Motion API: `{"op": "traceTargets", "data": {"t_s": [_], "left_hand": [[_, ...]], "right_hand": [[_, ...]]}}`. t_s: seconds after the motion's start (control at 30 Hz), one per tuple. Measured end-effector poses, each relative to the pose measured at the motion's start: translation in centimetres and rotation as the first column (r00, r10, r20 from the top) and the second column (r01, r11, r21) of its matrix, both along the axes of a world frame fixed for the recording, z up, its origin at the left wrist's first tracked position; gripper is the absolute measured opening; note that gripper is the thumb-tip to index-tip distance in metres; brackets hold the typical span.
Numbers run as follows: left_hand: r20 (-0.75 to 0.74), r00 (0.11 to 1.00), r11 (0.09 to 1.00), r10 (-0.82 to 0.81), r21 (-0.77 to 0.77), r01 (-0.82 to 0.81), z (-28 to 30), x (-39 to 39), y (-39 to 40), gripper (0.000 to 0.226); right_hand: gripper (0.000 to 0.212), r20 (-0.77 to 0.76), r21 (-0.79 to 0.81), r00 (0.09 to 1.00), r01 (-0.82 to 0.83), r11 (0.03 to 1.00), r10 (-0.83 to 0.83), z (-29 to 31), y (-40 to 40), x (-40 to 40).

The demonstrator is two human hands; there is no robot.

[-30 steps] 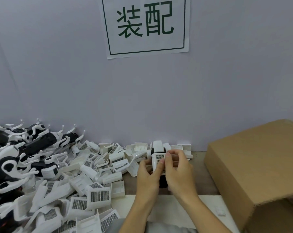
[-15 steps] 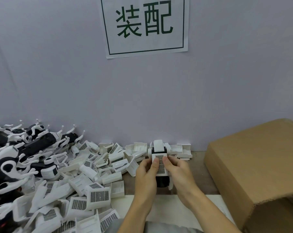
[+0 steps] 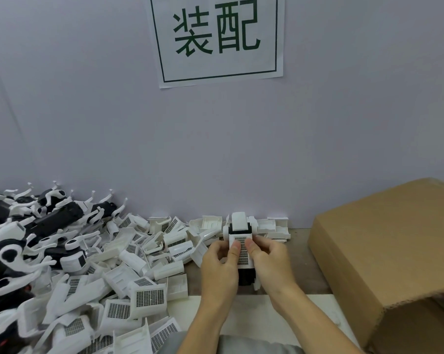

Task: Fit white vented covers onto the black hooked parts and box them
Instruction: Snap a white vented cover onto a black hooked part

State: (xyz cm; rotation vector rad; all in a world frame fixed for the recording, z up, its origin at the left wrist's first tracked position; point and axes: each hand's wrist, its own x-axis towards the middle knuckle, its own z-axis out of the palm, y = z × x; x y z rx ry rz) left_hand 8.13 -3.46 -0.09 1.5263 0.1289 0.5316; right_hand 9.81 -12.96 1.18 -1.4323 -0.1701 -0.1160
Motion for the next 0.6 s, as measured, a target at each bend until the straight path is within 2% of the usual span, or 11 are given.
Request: {"op": "traceTargets", "data": {"t_s": [0.1,0.17,0.3,0.4,0.5,0.6], "left_hand": [[-0.042,0.998,0.993,-0.043,-0.112,0.038,0.03,-0.03,-0.01,0.017],[-0.068,0.996,0.989,-0.065,-0.14,0.055,0.22,-0.2,0.06,0.023],[-0.131,0.99,0.997,-0.052,-0.06,0.045,0.3,-0.15,0.21,0.035],[-0.132,0.991,1.0,-0.01,-0.003,0.01,0.37,-0.04,0.26,0.028],[-0.129,0.992,0.998,-0.017,-0.057,0.01,0.56,-0.32,0.22,0.02],[-0.146,0.988,0.989,-0.041,-0.145,0.019,0.59,-0.46,0.32,0.021]], "right_hand": [[0.017,0.006,0.042,0.995,-0.095,0.995,0.095,-0.03,-0.16,-0.2],[0.018,0.027,0.012,0.992,-0.127,0.992,0.127,-0.02,-0.23,-0.2],[0.022,0.075,-0.132,0.997,-0.019,0.991,0.029,-0.35,0.01,0.09],[0.022,0.104,-0.178,0.995,0.029,0.984,-0.011,-0.42,0.25,0.24],[0.023,0.14,-0.202,0.99,0.03,0.979,-0.002,-0.3,0.24,0.09],[0.014,0.19,-0.248,0.981,0.072,0.966,-0.025,-0.56,0.33,0.2]]}}
